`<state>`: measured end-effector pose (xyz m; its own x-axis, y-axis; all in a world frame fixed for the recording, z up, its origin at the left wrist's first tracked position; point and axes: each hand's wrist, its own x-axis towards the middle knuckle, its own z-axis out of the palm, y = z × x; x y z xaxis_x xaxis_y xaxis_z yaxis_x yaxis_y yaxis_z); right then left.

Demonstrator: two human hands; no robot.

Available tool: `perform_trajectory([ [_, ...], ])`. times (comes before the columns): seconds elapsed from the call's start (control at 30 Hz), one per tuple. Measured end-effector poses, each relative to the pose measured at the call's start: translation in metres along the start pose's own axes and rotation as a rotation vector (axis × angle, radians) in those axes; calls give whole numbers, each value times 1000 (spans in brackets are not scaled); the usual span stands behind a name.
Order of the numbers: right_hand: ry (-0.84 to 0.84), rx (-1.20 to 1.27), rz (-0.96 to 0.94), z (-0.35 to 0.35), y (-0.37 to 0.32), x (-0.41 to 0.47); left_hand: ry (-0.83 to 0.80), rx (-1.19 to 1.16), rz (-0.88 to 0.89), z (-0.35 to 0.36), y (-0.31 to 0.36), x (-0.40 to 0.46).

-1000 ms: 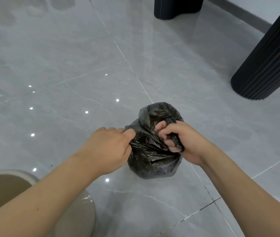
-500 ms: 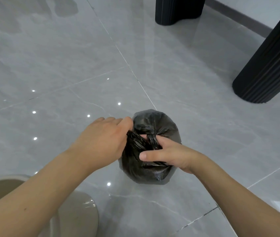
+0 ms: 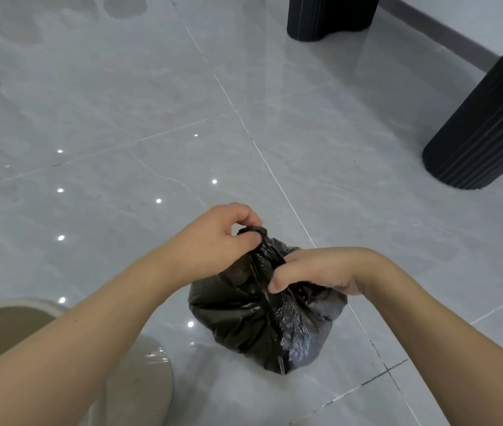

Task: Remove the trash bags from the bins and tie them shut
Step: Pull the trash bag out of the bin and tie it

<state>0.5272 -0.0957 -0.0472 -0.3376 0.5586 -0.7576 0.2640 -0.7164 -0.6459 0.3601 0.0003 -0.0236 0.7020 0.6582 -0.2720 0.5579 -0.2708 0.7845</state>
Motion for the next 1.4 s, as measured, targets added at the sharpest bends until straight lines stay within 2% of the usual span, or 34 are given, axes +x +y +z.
perform_trajectory([
  [0.03,-14,-55,-9,2,-2,-2,-19,-60,-33,3,0,1],
  [0.07,46,-175,-35,5,-3,-1,-39,-117,-55,5,0,3],
  [0.13,269,-487,-65,11,-7,2,-40,-179,-87,11,-2,5],
  [0.27,624,-963,-128,19,-11,0,64,-115,-206,23,-11,8],
  [0.4,1040,-1118,-331,25,2,-1,137,-110,-280,28,-18,9],
  [0.5,1239,-1130,-454,28,18,5,119,-170,-349,29,-20,9],
  [0.57,1301,-1134,-503,26,27,9,147,-191,-368,30,-19,8],
  [0.73,1228,-1061,-574,20,39,17,220,-498,-285,32,-14,5],
  [0.9,1193,-977,-666,19,39,17,262,-398,-290,37,-15,7],
  [1.07,1170,-1031,-718,14,40,15,209,-399,-386,39,-12,9],
  [1.17,1139,-919,-668,13,40,12,73,-595,-367,34,-12,5],
  [1.2,1134,-861,-646,13,39,12,27,-592,-332,32,-14,3],
  [1.23,1120,-793,-622,12,39,12,-7,-516,-295,32,-16,1],
  [1.3,1044,-580,-562,11,36,12,-9,-220,-236,34,-22,-1],
  [1.4,846,-182,-482,10,31,15,128,85,-170,39,-21,-1],
])
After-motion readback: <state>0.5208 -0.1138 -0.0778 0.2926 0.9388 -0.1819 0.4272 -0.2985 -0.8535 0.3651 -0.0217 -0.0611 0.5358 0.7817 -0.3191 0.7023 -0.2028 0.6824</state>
